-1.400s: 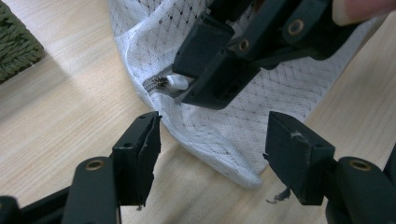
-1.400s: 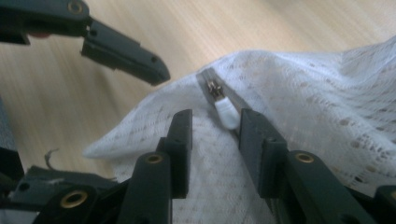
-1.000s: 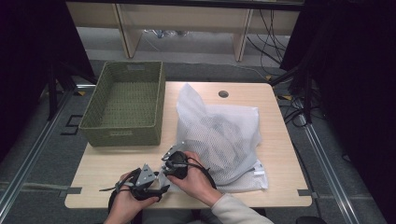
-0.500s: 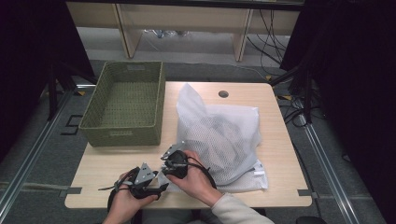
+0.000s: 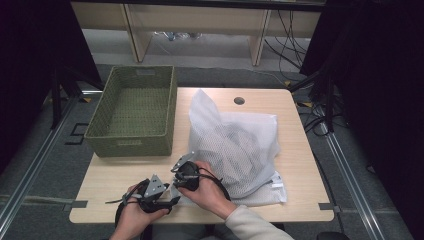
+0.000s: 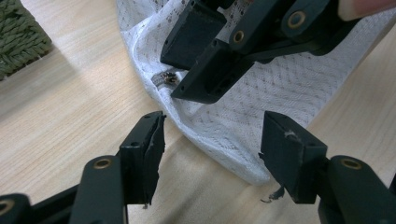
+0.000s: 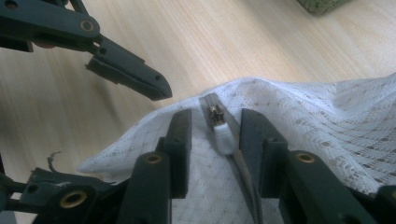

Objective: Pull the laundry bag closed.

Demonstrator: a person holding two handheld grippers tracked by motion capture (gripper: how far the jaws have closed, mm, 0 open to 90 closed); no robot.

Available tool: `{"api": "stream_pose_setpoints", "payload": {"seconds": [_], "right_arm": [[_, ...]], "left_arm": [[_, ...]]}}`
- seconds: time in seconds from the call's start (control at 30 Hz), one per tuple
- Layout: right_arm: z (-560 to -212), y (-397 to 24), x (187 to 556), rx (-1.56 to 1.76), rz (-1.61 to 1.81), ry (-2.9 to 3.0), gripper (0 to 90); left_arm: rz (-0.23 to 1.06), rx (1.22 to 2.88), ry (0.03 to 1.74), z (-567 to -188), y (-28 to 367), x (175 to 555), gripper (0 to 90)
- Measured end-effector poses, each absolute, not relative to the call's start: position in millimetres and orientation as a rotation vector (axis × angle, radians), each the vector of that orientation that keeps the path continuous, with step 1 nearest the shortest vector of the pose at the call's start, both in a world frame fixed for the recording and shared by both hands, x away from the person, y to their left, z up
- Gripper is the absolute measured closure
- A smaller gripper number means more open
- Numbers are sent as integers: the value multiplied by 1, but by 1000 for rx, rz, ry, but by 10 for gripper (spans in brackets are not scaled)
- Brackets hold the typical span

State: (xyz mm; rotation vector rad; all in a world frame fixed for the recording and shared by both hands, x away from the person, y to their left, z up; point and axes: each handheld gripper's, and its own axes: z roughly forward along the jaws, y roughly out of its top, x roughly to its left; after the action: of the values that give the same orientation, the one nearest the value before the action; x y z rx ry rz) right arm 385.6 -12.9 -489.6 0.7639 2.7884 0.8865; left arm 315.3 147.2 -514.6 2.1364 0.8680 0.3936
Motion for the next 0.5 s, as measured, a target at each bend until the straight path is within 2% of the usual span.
{"api": "stream_pose_setpoints", "payload": {"seconds": [0.5], "right_arm": [[-492, -15, 387, 804, 942, 2879, 779]], "left_arm": [[379, 2153, 866, -514, 148, 315, 400]]}}
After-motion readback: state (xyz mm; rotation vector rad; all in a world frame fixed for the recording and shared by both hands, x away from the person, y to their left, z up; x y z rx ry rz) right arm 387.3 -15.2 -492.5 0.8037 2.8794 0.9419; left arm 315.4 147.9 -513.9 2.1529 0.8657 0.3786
